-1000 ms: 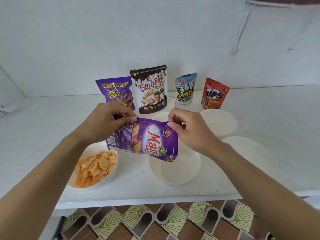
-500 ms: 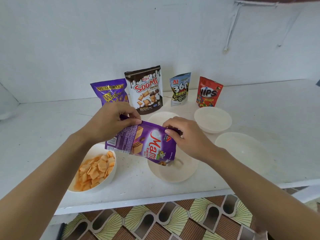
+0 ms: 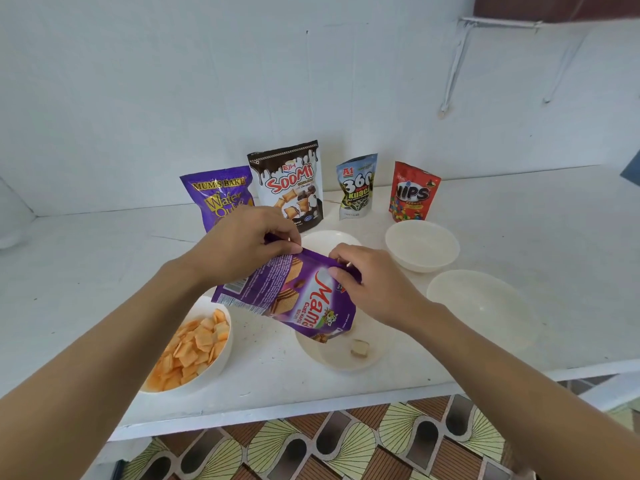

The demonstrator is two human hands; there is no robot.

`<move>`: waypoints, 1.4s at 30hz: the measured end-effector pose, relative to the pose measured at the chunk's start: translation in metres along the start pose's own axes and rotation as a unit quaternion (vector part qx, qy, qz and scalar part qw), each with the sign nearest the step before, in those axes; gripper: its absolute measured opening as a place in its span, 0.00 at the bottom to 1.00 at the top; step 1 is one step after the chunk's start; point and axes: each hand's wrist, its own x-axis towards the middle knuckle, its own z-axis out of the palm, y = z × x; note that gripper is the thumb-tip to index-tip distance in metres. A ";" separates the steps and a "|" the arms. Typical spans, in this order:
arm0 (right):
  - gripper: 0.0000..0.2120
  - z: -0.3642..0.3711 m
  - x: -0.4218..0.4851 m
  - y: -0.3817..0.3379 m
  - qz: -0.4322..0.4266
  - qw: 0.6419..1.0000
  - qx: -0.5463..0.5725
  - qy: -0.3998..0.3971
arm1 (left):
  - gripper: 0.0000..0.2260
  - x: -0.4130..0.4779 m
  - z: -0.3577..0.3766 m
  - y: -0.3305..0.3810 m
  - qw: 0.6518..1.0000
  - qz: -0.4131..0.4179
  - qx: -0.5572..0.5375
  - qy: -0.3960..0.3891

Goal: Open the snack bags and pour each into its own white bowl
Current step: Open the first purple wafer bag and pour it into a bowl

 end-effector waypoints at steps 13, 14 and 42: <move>0.05 0.008 -0.004 0.012 0.011 0.997 0.072 0.008 | 0.15 -0.010 0.003 -0.006 0.996 -0.055 -0.077 0.001; 0.05 0.008 -0.005 0.013 0.012 0.997 0.079 0.009 | 0.16 -0.014 0.003 -0.010 0.989 -0.081 -0.126 0.009; 0.03 0.006 -0.016 0.027 0.003 0.983 0.161 0.090 | 0.09 -0.016 0.003 -0.007 0.979 -0.045 -0.184 0.075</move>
